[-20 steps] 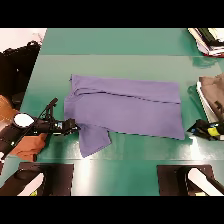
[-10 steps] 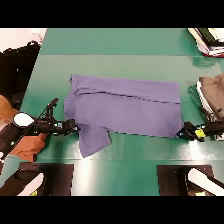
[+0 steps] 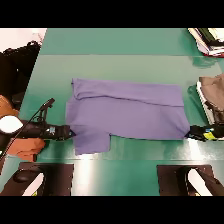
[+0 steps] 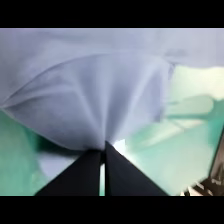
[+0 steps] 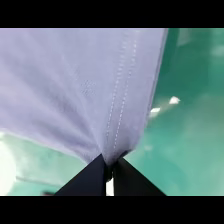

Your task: Fold the shirts.

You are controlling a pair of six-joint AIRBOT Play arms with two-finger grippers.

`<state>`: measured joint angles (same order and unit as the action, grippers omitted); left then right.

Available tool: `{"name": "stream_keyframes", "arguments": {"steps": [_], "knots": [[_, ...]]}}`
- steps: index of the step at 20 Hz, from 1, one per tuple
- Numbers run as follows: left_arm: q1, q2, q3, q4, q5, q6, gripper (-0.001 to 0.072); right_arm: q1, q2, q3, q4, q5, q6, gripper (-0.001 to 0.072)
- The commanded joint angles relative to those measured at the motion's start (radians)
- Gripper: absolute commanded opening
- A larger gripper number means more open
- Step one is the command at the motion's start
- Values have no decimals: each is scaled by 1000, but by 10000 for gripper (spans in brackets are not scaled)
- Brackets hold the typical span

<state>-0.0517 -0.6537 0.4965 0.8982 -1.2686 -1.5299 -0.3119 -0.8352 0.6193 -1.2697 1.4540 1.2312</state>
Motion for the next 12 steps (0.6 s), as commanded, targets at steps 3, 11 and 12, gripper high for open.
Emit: {"name": "stream_keyframes", "arguments": {"steps": [3, 11, 12], "knots": [[0, 204, 25, 17, -256, -146, 18, 5, 185, 93, -127, 137, 20, 16], [0, -161, 283, 69, 44, 40, 20, 173, -167, 357, -129, 10, 45, 16], [0, -248, 314, 69, 88, 76, 21, 194, -240, 401, -128, -16, 45, 16]]}}
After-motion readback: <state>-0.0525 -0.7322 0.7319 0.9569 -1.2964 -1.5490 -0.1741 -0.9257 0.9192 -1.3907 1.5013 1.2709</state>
